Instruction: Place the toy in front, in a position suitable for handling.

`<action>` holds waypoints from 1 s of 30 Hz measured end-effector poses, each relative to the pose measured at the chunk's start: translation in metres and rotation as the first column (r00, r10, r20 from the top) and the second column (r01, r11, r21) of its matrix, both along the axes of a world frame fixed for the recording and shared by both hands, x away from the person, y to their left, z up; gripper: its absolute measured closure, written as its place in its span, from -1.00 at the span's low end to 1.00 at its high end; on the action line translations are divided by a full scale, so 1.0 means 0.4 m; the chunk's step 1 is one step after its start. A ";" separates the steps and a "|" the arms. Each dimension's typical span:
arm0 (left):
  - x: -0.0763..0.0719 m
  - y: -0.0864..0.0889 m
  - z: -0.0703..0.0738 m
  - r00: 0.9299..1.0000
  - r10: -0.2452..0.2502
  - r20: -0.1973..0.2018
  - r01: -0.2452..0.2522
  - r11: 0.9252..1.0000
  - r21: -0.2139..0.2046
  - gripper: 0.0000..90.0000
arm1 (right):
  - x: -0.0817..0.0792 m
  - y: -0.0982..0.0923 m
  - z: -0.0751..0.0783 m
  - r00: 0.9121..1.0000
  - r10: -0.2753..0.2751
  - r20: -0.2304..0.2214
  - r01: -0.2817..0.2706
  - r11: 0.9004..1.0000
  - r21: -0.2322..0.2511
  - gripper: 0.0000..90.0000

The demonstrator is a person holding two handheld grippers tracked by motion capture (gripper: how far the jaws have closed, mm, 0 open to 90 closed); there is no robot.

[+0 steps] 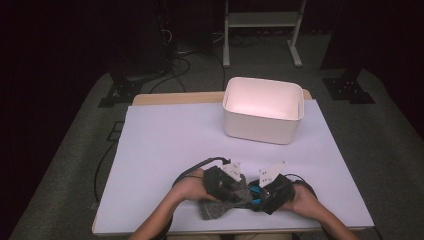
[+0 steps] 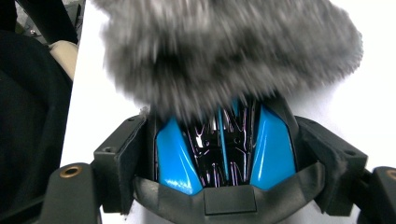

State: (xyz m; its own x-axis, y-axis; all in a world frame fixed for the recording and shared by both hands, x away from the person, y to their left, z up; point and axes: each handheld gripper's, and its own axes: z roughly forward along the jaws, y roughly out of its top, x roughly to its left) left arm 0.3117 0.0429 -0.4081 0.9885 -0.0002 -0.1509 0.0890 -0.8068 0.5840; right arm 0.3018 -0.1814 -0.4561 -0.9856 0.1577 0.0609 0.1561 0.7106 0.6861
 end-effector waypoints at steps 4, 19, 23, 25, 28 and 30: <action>0.010 0.067 -0.013 0.997 0.076 -0.001 -0.076 0.997 0.016 0.74 | 0.001 -0.001 -0.001 1.000 0.001 -0.002 -0.001 1.000 0.005 -0.50; 0.034 0.080 0.010 0.986 0.167 -0.030 -0.166 0.985 0.044 -0.06 | 0.007 -0.022 0.008 0.999 -0.006 -0.050 0.006 1.000 0.012 -0.54; 0.036 0.072 -0.010 0.987 0.157 -0.031 -0.155 0.987 0.047 -0.09 | 0.007 -0.038 0.003 0.998 -0.005 -0.060 0.006 1.000 0.014 -0.52; 0.036 0.075 -0.007 0.989 0.150 -0.009 -0.150 0.988 0.031 0.08 | 0.006 -0.040 0.001 0.998 -0.003 -0.057 0.004 1.000 0.022 -0.51; 0.030 0.072 0.005 0.991 0.134 -0.003 -0.134 0.991 0.021 0.59 | 0.003 -0.037 0.000 0.999 0.002 -0.037 -0.001 1.000 0.017 -0.49; 0.024 0.056 0.011 0.993 0.114 0.015 -0.115 0.993 0.025 0.64 | 0.003 -0.037 0.000 1.000 0.004 -0.026 -0.004 1.000 0.012 -0.49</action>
State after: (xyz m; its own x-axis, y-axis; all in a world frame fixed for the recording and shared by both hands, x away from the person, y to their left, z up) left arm 0.3212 0.0652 -0.4037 0.9838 0.1167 -0.1359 0.1737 -0.8068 0.5647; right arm 0.3028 -0.1961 -0.4560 -0.9843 0.1529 0.0886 0.1713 0.7032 0.6900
